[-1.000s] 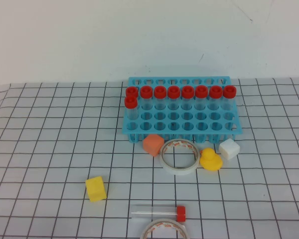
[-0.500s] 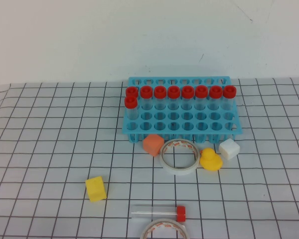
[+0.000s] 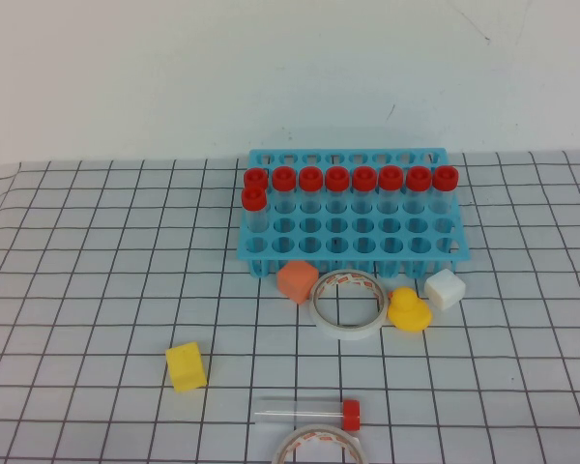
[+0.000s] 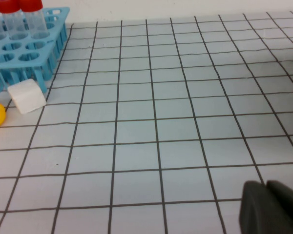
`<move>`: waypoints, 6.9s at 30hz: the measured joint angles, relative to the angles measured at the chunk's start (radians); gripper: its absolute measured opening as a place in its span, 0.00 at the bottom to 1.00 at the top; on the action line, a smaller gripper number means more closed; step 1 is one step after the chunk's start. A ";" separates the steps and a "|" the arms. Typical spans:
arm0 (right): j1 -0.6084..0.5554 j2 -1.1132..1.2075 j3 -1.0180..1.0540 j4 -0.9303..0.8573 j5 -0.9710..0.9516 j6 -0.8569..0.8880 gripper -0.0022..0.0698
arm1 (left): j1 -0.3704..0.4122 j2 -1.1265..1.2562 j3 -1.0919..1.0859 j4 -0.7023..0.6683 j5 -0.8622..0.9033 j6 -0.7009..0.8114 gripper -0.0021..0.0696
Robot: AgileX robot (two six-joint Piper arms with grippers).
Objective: Place the test tubes
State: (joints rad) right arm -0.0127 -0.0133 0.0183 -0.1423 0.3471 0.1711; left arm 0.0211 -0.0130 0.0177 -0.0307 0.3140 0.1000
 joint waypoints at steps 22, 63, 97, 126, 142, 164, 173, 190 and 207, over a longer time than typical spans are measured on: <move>0.000 0.000 0.000 -0.001 0.000 0.000 0.03 | 0.000 0.000 0.000 0.002 0.000 -0.002 0.03; 0.000 0.000 0.009 0.879 0.000 -0.134 0.03 | -0.011 0.573 -0.570 -0.951 0.496 0.933 0.03; 0.000 0.000 0.009 0.882 0.013 -0.158 0.03 | -0.586 1.689 -1.266 -0.194 0.597 1.137 0.64; 0.000 0.000 0.009 0.882 0.015 -0.178 0.03 | -0.602 1.946 -1.271 -0.112 0.475 1.085 0.64; 0.000 0.000 0.009 0.889 0.011 -0.184 0.03 | -0.603 1.762 -1.275 0.047 0.514 0.750 0.32; 0.000 0.114 -0.050 1.818 0.102 -1.423 0.04 | -0.585 1.423 -0.767 -1.653 0.145 1.726 0.32; 0.000 0.560 -0.273 1.831 0.322 -1.668 0.55 | -0.585 1.423 -0.791 -1.666 0.273 1.752 0.32; 0.144 1.182 -0.745 1.829 0.712 -1.814 0.76 | -0.585 1.423 -0.876 -1.666 0.347 1.752 0.32; 0.321 1.263 -0.795 1.829 0.479 -1.848 0.39 | -0.585 1.423 -0.876 -1.665 0.349 1.752 0.32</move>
State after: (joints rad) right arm 0.3083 1.2500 -0.7767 1.6872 0.8263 -1.6773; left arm -0.5641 1.4101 -0.8586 -1.6953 0.6631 1.8520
